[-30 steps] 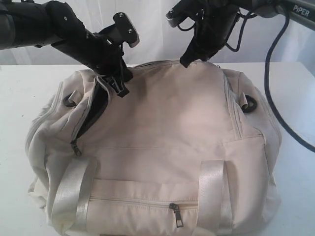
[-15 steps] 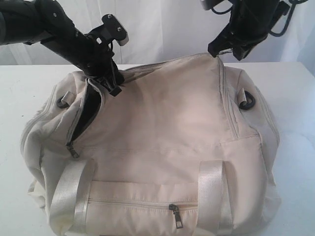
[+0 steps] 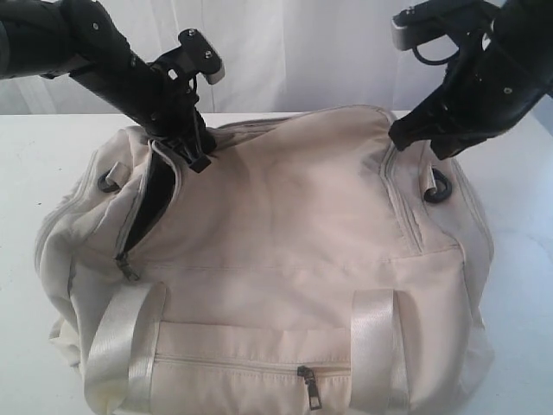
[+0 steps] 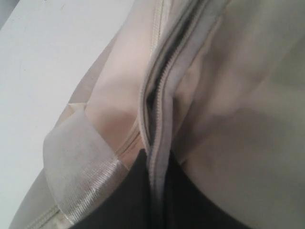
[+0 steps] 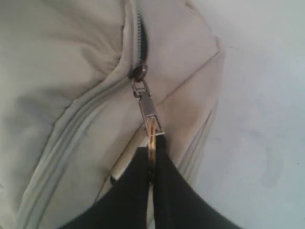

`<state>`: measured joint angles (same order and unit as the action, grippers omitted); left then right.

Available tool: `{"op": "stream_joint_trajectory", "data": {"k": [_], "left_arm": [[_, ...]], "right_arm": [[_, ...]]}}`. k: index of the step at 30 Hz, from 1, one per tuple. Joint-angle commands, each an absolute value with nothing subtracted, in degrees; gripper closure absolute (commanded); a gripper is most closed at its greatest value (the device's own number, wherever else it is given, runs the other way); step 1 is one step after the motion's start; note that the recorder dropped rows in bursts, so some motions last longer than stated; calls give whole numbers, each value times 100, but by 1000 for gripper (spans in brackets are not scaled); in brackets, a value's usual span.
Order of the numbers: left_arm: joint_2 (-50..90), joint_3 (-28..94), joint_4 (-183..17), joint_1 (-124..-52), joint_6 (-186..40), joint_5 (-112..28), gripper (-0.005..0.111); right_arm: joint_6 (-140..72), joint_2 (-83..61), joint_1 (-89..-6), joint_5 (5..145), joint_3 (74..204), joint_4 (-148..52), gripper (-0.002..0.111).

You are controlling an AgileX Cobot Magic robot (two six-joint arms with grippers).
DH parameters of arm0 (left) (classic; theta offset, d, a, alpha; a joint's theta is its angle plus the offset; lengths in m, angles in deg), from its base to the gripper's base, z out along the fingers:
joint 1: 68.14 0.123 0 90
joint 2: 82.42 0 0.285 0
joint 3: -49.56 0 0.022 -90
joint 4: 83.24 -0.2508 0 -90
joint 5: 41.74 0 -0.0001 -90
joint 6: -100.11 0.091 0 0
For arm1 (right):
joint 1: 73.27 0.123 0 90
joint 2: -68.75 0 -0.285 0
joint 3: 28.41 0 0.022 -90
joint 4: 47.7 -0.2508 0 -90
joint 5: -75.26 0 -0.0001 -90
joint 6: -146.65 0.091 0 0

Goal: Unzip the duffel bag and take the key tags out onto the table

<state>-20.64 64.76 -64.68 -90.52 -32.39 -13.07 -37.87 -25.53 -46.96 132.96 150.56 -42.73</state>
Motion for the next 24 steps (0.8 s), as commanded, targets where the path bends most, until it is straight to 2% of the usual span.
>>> {"op": "stream_joint_trajectory", "data": {"k": [1,14,22,24], "left_arm": [[-2017,6462,-6556,-8993,-3303,-1177,106],[-2027,6462,-6556,-8993,-3489,-1177,106],[-2027,6480,-6517,-9005,-3511,-1138,106],[-2016,6567,-6507,-9005,-3511,-957,103]], "right_arm": [[-3741,-2045,-4765,13085,14361,-4549,108],[-4118,-861,-4754,12691,12845,-5478,108],[-4106,-315,-4754,12377,12697,-5593,108],[-4096,-317,-4754,12159,12697,-5505,108]]}}
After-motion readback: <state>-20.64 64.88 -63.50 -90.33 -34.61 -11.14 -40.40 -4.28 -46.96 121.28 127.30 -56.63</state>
